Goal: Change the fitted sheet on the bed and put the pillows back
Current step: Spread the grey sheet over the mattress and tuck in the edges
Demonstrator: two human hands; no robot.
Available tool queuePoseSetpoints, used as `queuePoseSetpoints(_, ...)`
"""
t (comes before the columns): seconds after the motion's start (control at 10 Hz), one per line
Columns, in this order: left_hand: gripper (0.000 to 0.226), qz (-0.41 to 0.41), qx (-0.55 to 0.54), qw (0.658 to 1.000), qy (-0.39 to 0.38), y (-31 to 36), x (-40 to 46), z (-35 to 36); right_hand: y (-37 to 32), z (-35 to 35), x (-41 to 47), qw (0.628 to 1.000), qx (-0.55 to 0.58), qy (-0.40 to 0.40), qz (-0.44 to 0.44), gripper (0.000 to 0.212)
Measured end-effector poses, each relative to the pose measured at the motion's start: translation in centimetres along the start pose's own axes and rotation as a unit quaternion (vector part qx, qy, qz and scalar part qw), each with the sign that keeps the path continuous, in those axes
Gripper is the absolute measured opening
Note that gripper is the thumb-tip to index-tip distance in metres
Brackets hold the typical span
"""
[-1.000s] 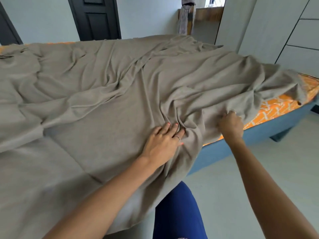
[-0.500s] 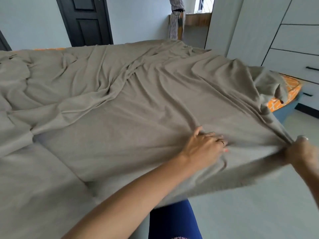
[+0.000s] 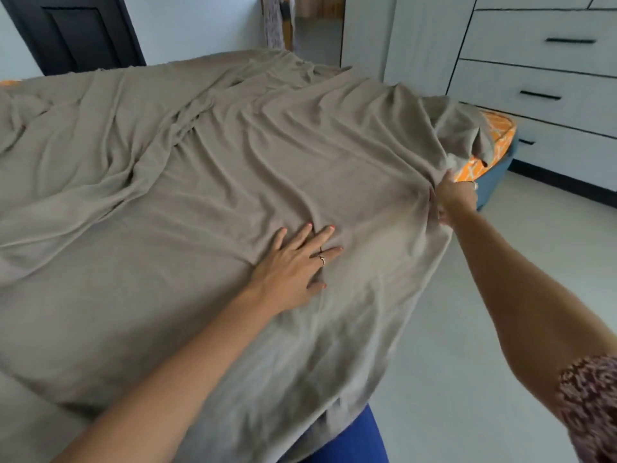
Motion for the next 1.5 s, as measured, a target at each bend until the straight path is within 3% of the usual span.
queuePoseSetpoints(0.1, 0.074, 0.005, -0.01, 1.0, 0.026, 0.1, 0.1, 0.0, 1.6, 0.1, 4.2, 0.994, 0.067, 0.022, 0.085, 0.068)
queuePoseSetpoints(0.3, 0.071, 0.011, -0.027, 0.997, 0.071, -0.6, 1.3, 0.2, -0.2, 1.6, 5.3, 0.992, 0.099, 0.016, 0.079, 0.063)
queuePoseSetpoints(0.4, 0.068, 0.01, -0.052, 0.996, 0.074, -0.5, 1.5, 0.5, -0.2, 2.2, 5.7, 0.995, 0.09, -0.001, 0.05, 0.047)
queuePoseSetpoints(0.5, 0.065, 0.01, -0.066, 0.995, 0.069, -0.4, 1.4, 0.6, -0.3, 0.3, 5.6, 0.988, 0.146, 0.036, 0.017, 0.044)
queuePoseSetpoints(0.6, 0.065, 0.02, -0.063, 0.996, 0.06, -0.3, 1.4, 0.4, 0.2, -5.1, 7.0, 0.965, 0.179, 0.188, -0.025, 0.034)
queuePoseSetpoints(0.7, 0.064, 0.032, -0.041, 0.997, 0.057, -0.1, 1.4, 0.9, 1.0, -11.1, 8.0, 0.915, 0.268, 0.299, -0.032, 0.017)
queuePoseSetpoints(0.8, 0.065, 0.037, -0.025, 0.997, 0.056, 0.1, 1.4, 1.0, 2.7, -11.1, 8.8, 0.953, 0.246, 0.174, 0.026, 0.037)
queuePoseSetpoints(0.9, 0.063, 0.046, -0.004, 0.998, 0.045, 0.2, 1.5, 1.0, 4.4, -6.9, 5.4, 0.986, 0.137, 0.058, 0.079, 0.056)
queuePoseSetpoints(1.1, 0.049, 0.064, 0.01, 0.996, 0.054, 0.3, 1.1, 0.4, 3.7, 1.7, -3.4, 0.99, 0.005, -0.103, 0.095, 0.05)
queuePoseSetpoints(1.2, 0.044, 0.074, -0.005, 0.995, 0.063, 0.1, 0.7, -0.1, 2.1, 4.4, -7.0, 0.982, -0.044, -0.149, 0.105, 0.059)
queuePoseSetpoints(1.3, 0.05, 0.085, -0.023, 0.993, 0.075, 0.0, 0.4, -0.3, 1.2, 5.2, -9.1, 0.982, -0.086, -0.133, 0.103, 0.068)
queuePoseSetpoints(1.5, 0.092, 0.063, -0.032, 0.993, 0.095, 0.0, 0.6, -0.1, 0.5, 4.6, -9.9, 0.968, -0.182, -0.149, 0.084, 0.074)
Point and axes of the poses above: each hand's wrist, its own x-axis towards the middle knuckle, its own z-axis out of the palm, y = z × x, the point moved 4 cm from there along x, towards the middle knuckle, and after that the axes turned 11 degrees about x, right-handed, at the moved point
